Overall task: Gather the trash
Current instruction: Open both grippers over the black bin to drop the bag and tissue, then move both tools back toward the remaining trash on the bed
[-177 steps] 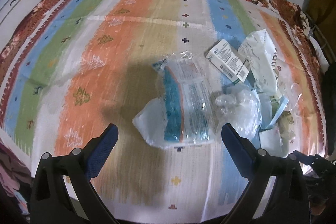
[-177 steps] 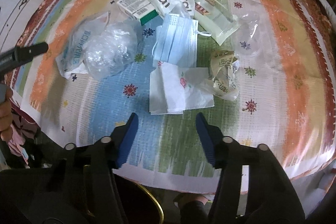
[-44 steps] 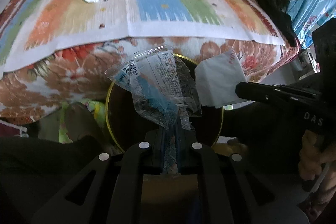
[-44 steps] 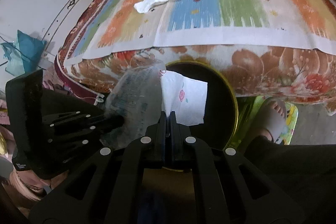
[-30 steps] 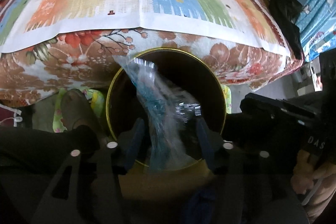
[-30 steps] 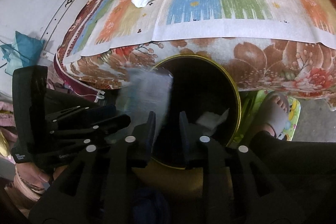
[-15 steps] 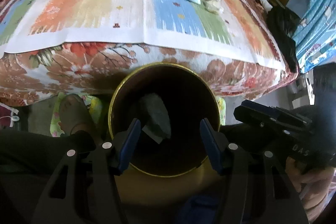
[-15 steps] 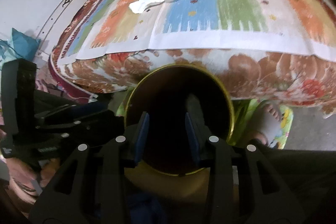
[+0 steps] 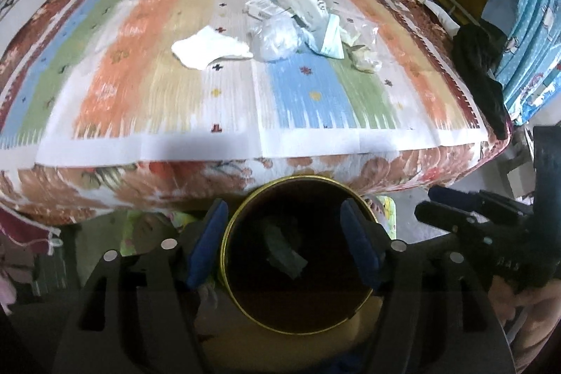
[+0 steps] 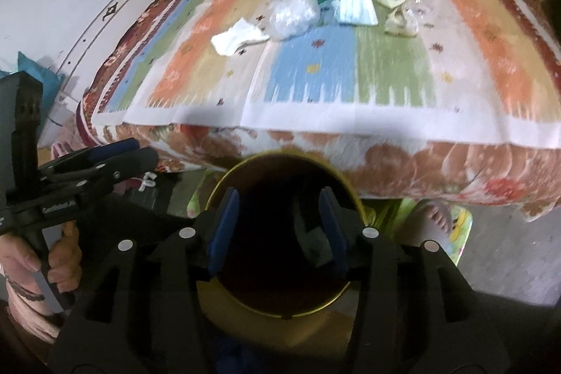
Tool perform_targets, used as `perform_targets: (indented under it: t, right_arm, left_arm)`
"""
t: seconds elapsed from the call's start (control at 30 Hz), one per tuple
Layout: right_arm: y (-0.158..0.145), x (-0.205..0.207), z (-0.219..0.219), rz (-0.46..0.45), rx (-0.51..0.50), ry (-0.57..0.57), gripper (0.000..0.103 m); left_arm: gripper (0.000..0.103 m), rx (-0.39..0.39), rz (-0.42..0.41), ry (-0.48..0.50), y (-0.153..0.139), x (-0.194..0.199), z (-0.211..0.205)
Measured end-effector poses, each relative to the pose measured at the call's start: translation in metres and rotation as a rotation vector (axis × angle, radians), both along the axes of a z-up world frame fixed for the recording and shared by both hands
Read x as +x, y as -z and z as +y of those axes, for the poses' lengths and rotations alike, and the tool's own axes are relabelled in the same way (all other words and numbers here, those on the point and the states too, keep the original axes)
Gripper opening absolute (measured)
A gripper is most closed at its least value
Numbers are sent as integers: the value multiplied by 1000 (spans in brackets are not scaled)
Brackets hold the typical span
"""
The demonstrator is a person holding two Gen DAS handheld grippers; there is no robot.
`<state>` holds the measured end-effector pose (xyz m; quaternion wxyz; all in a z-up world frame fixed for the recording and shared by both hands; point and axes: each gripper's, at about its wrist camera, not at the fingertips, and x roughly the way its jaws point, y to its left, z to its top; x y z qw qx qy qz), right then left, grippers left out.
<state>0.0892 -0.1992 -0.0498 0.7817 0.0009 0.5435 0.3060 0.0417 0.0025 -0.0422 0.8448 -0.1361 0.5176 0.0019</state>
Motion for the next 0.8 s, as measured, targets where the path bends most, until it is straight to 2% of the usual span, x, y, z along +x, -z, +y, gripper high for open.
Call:
perform_targets:
  t: [0.43,0.63,0.8]
  right_arm:
    - [-31,56,3,-105,-85,38,64]
    - [-36,80,9,-122,-107,58,68]
    - [-39,101,17,-132,-118,77,74]
  left_arm:
    - [85,130,-9,17,-18,43,8]
    - [97,134,-1,26,-17,59,9]
    - [97,151,-2,9,-18,72,14]
